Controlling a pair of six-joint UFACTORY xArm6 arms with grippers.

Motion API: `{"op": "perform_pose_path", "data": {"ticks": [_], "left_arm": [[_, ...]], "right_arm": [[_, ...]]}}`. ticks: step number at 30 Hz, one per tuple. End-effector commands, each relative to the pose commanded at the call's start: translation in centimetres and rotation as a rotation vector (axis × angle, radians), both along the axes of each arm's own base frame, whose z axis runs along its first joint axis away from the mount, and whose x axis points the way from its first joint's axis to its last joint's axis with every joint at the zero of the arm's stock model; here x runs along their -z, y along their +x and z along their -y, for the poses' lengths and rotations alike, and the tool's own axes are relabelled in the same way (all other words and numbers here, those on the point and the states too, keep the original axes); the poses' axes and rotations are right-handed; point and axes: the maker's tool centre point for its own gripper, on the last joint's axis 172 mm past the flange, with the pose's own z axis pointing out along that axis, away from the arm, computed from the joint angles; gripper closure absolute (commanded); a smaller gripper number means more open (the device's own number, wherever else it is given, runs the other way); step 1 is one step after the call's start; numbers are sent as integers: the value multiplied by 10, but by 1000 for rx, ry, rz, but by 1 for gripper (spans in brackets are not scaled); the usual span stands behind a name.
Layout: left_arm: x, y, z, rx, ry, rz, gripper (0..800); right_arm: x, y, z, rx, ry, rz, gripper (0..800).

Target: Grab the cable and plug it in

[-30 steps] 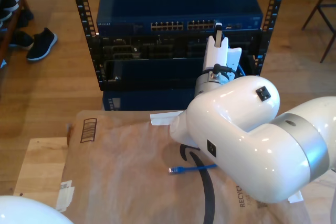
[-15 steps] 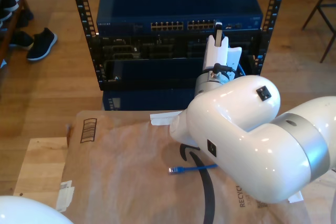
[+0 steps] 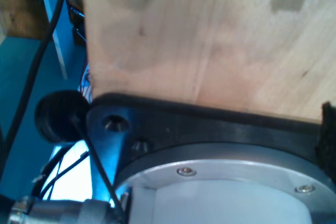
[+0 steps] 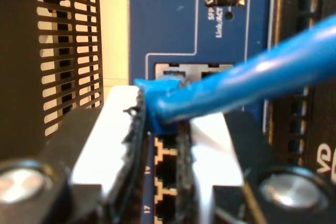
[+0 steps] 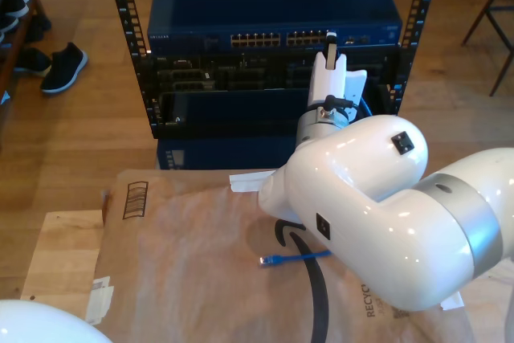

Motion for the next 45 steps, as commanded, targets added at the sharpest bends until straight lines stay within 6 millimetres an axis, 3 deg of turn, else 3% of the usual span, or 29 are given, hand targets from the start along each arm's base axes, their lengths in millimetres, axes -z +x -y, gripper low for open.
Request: {"op": "perform_pose_path", "data": {"ticks": [9,12,15,26,30,32,35,37,41,45], "left_arm": [[0,0,0,2,0,0,0],[0,0,0,2,0,0,0],[0,0,0,2,0,0,0],[0,0,0,0,0,0,0],[0,0,0,2,0,0,0],[0,0,0,0,0,0,0],[0,0,0,0,0,0,0],[0,0,0,2,0,0,0],[0,0,0,0,0,0,0],[0,0,0,0,0,0,0]], "right_arm": [[7,4,-1,-3,3,-13,800],[3,3,-1,-6,1,-12,611],[-9,-1,-3,-13,5,-1,472],[0,-61,22,-28,-23,-119,419],[29,-90,24,-92,-38,-285,376],[39,-98,26,-118,-28,-365,288],[48,-108,26,-173,-46,-460,285],[46,-115,42,-188,-92,-496,276],[47,-130,68,-238,-194,-596,186],[40,-142,98,-273,-272,-674,179]]}}
